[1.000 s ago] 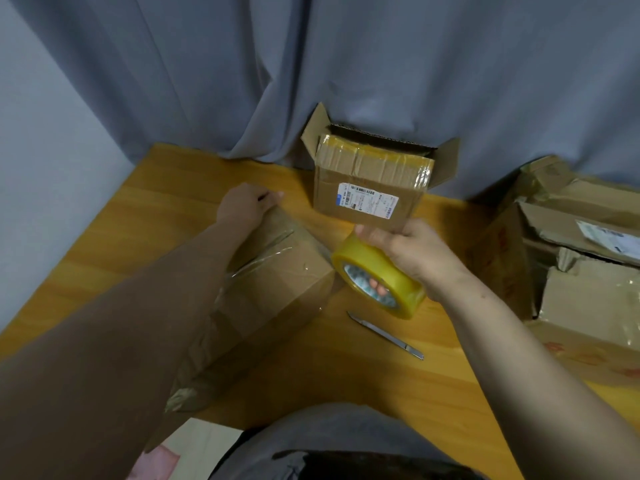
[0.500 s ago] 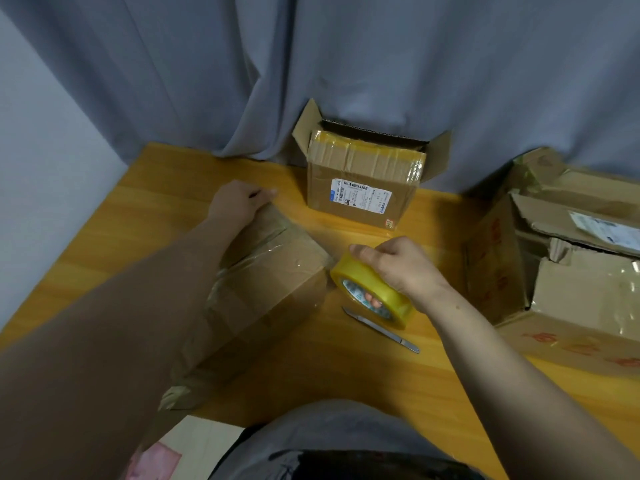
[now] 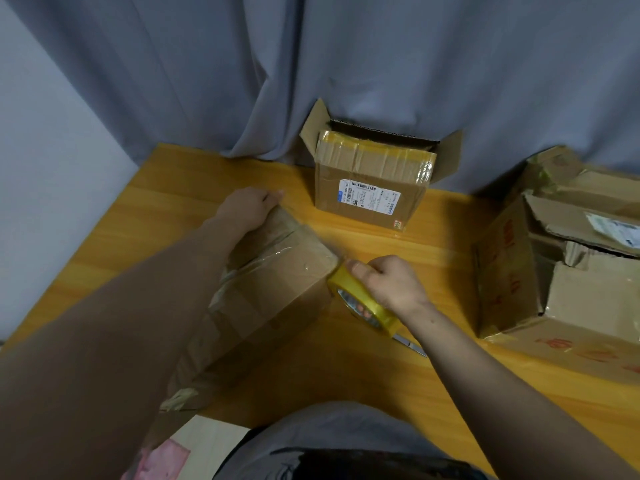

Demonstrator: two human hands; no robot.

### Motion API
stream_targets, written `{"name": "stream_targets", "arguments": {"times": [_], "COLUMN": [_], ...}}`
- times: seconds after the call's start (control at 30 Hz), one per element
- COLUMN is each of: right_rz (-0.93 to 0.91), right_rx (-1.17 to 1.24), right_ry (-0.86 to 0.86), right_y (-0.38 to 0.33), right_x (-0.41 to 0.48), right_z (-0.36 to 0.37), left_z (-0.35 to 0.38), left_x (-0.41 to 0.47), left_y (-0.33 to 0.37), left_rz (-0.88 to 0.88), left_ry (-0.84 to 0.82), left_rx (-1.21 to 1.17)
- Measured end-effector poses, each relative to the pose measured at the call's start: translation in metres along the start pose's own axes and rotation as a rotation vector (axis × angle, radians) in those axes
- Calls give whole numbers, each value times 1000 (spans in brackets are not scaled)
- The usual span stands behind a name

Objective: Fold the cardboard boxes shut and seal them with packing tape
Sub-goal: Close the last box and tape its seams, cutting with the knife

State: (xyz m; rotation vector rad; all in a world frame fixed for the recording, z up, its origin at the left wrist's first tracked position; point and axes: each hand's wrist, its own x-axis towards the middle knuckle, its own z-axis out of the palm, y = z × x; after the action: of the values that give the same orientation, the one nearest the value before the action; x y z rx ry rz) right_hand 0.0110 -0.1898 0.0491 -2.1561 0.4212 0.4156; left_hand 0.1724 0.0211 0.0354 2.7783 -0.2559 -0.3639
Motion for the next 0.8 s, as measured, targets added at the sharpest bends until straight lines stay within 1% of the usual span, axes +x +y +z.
{"name": "stream_targets", "arguments": {"times": [0.07,0.13,0.2,0.23,0.3,0.37,0.5,0.6,0.67,0.73,0.8], "right_rz": [5,16,22,28,40,44,53,52,46,42,50], "right_rx": [22,65,94,106,132,152,178,195,210,276,382], "right_ry": [-4,-20,-27,-27,-29,-29,-43,-25,-30,-36,-76], "right_y": [1,0,-2,-3,-4,-6,-10,-8,-6,-6,-3], "right_x": [-1,-2,-4,-5,-7,-8,-9,-9,-10,-12,-11], "right_z": [0,0,1,1,3,3,2,4,4,5,7], "left_z": [-1,0,6,9,18,26,30,43,51,49,46], "left_x": [0,-2,-7,-13,-28,-43,-69,-100,-116,-118,-115], "left_y": [5,11,18,21,30,38,53,70,79,79,70], "left_rz": [-50,-96,-112,-125,-117,-55,47,170,232,252,290], "left_ry": [-31,-52,-2,31,35,-11,-51,-101,-156,-180,-186], "left_rx": [17,129,318,351,325,277,195,208,163,98,129]}}
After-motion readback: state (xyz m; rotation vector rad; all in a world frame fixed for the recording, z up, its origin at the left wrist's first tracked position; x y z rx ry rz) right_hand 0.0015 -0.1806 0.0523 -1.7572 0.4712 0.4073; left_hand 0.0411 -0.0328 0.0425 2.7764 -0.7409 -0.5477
